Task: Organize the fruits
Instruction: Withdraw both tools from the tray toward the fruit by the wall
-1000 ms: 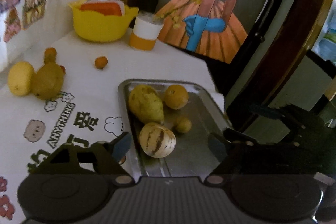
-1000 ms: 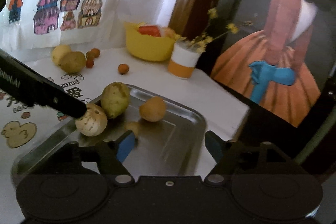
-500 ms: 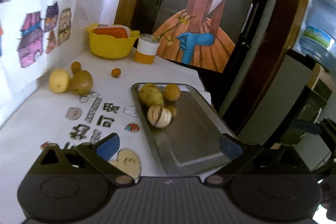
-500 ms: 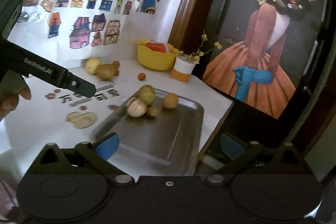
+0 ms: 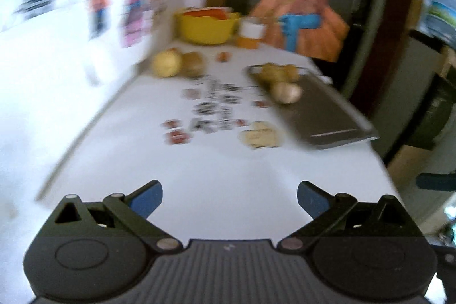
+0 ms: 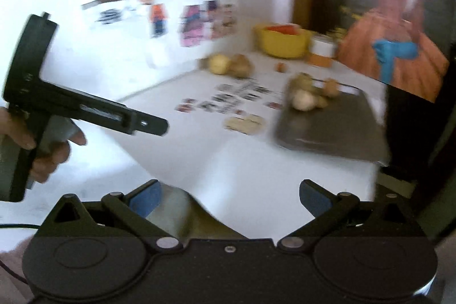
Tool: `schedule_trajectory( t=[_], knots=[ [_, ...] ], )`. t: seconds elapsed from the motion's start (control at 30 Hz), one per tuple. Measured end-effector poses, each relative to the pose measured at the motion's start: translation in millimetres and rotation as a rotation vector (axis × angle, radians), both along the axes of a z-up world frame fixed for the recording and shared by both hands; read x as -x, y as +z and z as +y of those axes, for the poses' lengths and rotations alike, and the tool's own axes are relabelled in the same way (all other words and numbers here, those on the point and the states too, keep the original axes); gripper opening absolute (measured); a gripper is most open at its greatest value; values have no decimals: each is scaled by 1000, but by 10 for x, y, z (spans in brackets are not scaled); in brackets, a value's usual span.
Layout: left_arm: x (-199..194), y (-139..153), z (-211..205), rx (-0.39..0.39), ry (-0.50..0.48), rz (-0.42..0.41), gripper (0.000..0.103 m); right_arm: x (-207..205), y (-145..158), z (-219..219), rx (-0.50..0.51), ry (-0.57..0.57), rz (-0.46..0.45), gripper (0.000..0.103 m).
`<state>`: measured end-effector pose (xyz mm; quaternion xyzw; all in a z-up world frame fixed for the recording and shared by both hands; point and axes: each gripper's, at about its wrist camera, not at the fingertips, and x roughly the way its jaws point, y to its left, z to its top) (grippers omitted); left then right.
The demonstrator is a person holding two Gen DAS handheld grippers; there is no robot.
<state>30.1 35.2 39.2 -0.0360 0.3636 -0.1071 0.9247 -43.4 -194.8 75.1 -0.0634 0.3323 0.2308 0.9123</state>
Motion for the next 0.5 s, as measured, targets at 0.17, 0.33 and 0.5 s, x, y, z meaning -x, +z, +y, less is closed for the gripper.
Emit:
schedule_trajectory(
  t=[0.17, 0.33, 0.5],
  knots=[
    [21, 102, 346, -38, 92, -24, 102, -323, 311, 376, -52, 83, -46, 102],
    [-87, 270, 483, -8, 142, -61, 102, -896, 733, 475, -167, 63, -39, 102],
    [-434, 395, 445, -2, 150, -124, 102, -1652, 982, 578, -163, 101, -43, 102]
  ],
)
